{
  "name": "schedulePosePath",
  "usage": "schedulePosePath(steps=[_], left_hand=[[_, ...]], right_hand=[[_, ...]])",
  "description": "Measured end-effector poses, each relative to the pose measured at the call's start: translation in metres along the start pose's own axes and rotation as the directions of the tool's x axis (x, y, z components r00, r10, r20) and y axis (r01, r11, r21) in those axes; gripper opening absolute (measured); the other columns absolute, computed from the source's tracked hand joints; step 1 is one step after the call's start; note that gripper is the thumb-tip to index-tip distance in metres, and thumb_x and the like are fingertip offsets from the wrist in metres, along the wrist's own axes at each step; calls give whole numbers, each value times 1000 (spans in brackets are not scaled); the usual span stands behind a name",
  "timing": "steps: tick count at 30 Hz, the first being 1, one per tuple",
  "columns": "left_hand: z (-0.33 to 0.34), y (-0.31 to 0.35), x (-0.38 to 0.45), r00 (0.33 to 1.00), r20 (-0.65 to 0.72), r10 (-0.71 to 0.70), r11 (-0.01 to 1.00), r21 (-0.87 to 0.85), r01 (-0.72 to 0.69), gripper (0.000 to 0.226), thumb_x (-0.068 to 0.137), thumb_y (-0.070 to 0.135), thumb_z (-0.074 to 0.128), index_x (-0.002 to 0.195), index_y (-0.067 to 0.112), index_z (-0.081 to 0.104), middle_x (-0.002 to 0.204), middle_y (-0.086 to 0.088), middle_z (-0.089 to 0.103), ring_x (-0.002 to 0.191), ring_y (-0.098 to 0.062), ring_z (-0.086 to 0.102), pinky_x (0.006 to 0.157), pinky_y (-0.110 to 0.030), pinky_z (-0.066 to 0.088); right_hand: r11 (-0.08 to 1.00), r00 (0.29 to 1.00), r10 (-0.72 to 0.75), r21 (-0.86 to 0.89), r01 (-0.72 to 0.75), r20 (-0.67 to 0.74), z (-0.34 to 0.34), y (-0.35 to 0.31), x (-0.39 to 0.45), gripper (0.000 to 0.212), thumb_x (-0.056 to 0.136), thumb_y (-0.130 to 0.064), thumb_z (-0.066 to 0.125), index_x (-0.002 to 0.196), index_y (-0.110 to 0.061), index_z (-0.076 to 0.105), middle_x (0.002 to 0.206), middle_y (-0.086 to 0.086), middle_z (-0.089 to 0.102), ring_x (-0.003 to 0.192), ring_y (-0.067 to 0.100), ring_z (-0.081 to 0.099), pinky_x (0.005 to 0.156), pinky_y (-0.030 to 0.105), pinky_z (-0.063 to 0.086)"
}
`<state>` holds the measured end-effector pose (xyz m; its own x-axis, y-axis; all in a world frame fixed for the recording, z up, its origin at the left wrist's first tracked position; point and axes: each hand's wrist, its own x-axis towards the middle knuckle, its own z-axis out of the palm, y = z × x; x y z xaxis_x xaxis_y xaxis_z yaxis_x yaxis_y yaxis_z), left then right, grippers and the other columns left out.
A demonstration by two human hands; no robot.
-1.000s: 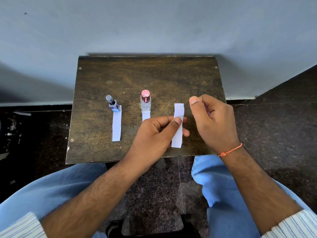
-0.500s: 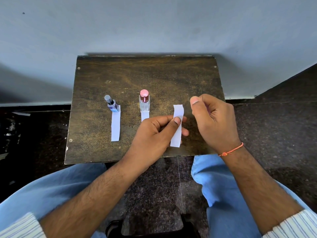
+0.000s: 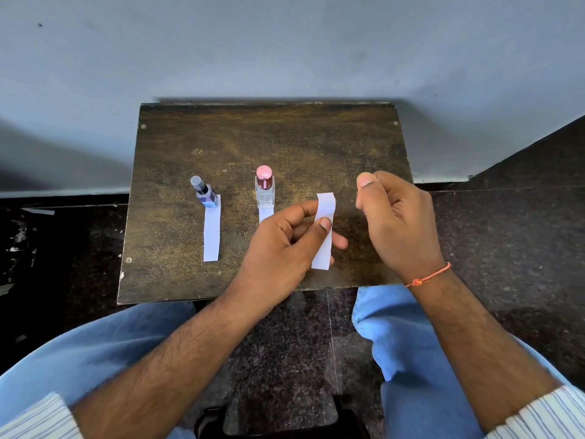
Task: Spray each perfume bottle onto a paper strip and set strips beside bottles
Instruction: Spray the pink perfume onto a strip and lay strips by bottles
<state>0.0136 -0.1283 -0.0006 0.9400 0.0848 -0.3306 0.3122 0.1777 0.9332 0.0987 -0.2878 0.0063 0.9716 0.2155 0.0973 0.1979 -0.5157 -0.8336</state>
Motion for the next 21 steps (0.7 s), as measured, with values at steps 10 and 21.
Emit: schedulePosePath(steps=[10, 21], left_hand=[[1, 6, -1, 1000, 0, 7, 1000, 24, -7, 29, 109, 17, 61, 125, 40, 65, 94, -7, 85, 75, -32, 70, 77, -67, 59], [2, 6, -3, 1000, -4, 3, 1000, 29, -3, 31, 109, 16, 60, 126, 42, 63, 94, -5, 85, 72, -19, 73, 72, -36, 60]], right_hand=[[973, 984, 162, 154, -173, 81, 1, 7, 8, 44, 93, -71, 53, 92, -27, 59, 73, 6, 55, 70, 31, 53, 68, 54, 49], [965, 992, 75, 242, -98, 102, -15, 24, 11, 41, 99, -15, 63, 133, -13, 40, 108, -16, 55, 92, 11, 61, 64, 39, 64]])
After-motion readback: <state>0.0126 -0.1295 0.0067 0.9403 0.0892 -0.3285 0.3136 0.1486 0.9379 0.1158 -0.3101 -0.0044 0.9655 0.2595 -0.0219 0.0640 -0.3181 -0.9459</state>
